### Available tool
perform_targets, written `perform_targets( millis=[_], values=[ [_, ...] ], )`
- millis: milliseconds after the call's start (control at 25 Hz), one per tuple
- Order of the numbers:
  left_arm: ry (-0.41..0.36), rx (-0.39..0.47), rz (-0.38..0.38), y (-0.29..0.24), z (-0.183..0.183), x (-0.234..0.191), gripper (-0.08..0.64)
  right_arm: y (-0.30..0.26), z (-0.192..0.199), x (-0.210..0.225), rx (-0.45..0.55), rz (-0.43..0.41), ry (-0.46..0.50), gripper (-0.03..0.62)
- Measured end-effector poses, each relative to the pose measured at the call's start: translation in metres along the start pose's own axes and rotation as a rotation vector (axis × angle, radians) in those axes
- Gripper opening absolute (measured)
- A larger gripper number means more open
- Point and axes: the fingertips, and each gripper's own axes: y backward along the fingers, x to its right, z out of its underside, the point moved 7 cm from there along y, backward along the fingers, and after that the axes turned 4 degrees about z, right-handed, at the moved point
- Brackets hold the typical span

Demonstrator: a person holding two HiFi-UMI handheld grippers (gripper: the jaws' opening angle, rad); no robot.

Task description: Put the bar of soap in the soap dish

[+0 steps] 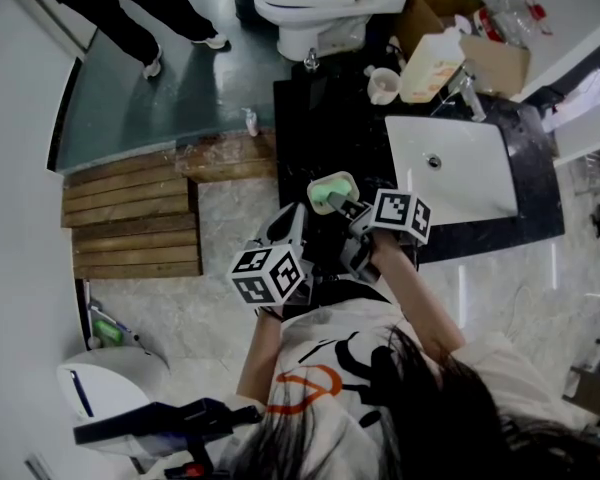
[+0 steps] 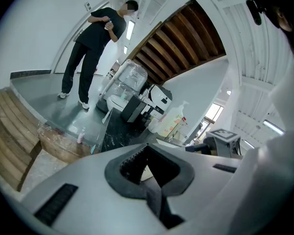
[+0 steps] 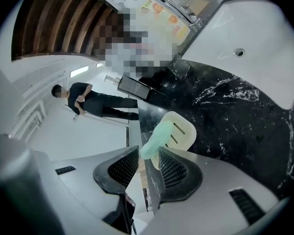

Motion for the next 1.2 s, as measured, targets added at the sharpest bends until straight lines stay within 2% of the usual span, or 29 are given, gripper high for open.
perform_targets(
  millis=[200,400,640,1200],
  values=[
    [0.000,0.001,0.005,0.001,0.000,0.001,0.002,0.005,0.002,0.002,0.007,-0.014,-0.030,0.114],
    [0.003,0.000,0.007,0.003,0.001,0.002,0.002,0.007,0.000,-0.004,0.023,-0.035,-0.021,0.114],
    [-0.001,-0.002,0.013,0.005,0.002,0.003,0.002,0.009,0.003,-0.001,0.033,-0.024,-0.007,0.114],
    [-0.006,-0.007,0.023,0.013,0.005,0.003,0.002,0.016,0.009,-0.009,0.085,-0.050,0.109,0.112]
  ],
)
